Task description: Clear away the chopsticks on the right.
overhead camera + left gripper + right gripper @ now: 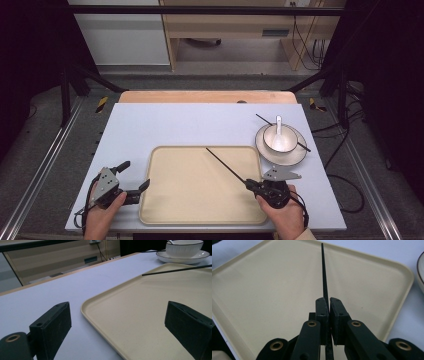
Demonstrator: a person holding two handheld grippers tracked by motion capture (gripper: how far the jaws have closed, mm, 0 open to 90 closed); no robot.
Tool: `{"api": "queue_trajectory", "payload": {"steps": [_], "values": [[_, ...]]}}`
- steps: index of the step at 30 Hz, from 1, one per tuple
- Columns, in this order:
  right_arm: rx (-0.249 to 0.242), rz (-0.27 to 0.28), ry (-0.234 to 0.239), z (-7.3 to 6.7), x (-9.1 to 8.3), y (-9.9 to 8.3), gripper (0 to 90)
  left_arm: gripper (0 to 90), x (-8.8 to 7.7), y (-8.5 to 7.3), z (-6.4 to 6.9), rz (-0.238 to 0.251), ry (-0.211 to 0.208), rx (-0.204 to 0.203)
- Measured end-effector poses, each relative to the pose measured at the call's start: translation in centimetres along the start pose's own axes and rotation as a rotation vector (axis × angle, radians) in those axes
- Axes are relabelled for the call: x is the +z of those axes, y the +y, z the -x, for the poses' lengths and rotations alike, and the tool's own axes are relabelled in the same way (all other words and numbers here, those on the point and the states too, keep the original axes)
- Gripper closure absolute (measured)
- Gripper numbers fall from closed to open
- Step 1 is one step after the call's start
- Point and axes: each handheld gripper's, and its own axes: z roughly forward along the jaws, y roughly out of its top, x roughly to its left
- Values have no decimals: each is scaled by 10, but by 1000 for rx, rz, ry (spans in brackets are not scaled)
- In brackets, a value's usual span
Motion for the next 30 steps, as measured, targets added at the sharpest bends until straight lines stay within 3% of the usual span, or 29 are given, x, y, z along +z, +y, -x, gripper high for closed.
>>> {"api": "queue_trajectory", "payload": {"steps": [6,14,19,24,27,30], "values": [[-3,-29,4,-9,5,-4,855,66,4,1,0,2,-9,2],[-35,-80,33,-38,24,-14,853,66,5,3,1,5,-14,7],[-34,-87,44,-38,27,-17,807,66,5,2,0,2,-16,4],[-55,-25,33,-36,21,-14,739,65,5,3,1,3,-19,7],[-51,-16,30,-35,20,-14,704,65,5,3,1,2,-18,8],[-74,8,-7,-31,17,-11,606,65,5,3,1,4,-20,9]]}}
